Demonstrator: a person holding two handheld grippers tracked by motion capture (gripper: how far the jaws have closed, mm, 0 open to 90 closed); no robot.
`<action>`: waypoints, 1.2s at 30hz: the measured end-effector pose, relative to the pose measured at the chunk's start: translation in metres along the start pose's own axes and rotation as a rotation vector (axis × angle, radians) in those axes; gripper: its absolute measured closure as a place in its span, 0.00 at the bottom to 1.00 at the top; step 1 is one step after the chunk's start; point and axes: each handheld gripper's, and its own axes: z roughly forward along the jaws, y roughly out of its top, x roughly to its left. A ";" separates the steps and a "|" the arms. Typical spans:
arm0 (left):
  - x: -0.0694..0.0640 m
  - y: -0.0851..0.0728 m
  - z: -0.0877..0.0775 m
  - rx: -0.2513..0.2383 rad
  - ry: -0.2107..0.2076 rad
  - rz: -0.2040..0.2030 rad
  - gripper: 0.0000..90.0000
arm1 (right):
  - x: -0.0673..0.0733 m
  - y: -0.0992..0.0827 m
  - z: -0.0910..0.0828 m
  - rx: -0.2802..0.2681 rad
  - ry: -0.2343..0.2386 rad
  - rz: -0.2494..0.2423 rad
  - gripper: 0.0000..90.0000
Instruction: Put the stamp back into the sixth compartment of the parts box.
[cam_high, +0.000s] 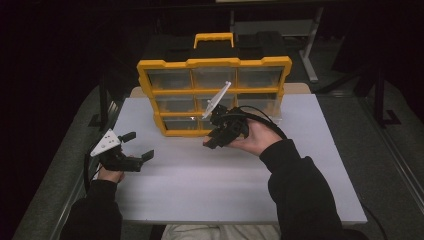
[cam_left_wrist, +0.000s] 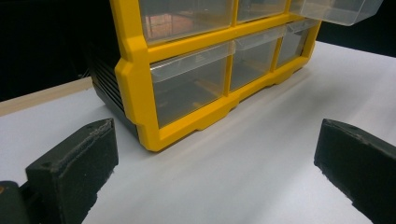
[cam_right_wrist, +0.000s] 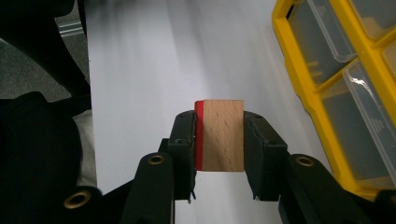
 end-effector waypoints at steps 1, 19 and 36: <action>0.000 0.000 0.000 0.000 0.000 0.001 0.00 | 0.000 0.000 -0.001 0.000 -0.001 0.001 0.72; 0.000 0.000 0.000 -0.001 0.004 -0.001 0.00 | -0.010 0.005 -0.048 -0.034 -0.052 0.013 0.72; 0.001 0.000 0.000 -0.002 0.006 0.000 0.00 | -0.022 0.002 -0.077 -0.049 -0.095 0.039 0.72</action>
